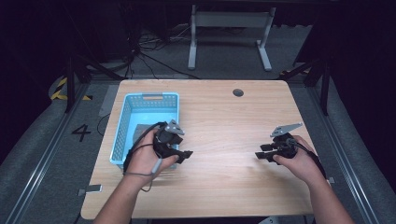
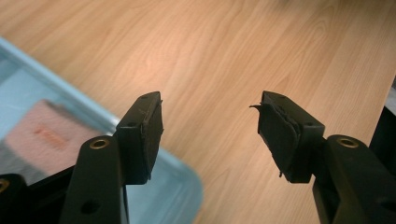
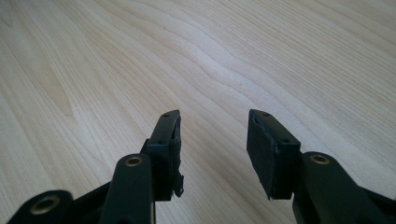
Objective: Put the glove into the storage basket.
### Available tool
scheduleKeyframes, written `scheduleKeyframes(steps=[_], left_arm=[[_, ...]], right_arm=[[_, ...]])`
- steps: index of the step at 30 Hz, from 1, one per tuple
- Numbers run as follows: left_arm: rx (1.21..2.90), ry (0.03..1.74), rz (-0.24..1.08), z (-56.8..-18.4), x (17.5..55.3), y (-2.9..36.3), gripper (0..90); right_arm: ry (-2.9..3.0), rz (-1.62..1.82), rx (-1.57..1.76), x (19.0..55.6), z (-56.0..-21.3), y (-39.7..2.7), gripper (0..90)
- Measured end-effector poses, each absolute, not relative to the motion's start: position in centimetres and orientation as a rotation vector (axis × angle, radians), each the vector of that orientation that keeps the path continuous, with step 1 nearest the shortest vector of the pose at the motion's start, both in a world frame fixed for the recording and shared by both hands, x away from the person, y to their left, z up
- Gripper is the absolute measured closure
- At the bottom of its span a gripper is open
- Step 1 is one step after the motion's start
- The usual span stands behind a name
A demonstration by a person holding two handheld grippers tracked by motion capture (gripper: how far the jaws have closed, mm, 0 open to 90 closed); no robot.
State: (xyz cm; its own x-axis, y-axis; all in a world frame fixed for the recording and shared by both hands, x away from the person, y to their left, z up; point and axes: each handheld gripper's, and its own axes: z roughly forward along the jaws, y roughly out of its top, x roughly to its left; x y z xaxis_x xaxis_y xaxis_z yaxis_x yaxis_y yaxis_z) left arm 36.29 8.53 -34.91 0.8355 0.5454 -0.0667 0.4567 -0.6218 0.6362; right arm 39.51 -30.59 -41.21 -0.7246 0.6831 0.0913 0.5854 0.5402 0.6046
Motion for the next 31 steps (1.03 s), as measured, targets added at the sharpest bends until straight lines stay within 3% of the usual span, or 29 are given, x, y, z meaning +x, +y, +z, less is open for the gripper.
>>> scheduleKeyframes(steps=[15,19,25,31], left_arm=[[2.364,0.642,0.106,-40.3,34.9,2.2,32.4],[2.482,0.609,0.145,-41.6,34.5,0.8,31.2],[2.533,0.54,0.08,-42.7,34.1,-0.1,28.7],[2.479,0.499,0.066,-42.6,34.0,-0.2,27.1]], right_arm=[[2.616,0.892,1.12,39.6,-42.4,-31.1,55.1],[2.619,0.879,1.128,39.5,-42.8,-31.2,54.5],[2.615,0.868,1.136,39.3,-43.0,-31.3,53.5],[2.559,0.862,1.189,39.4,-43.4,-31.8,51.2]])
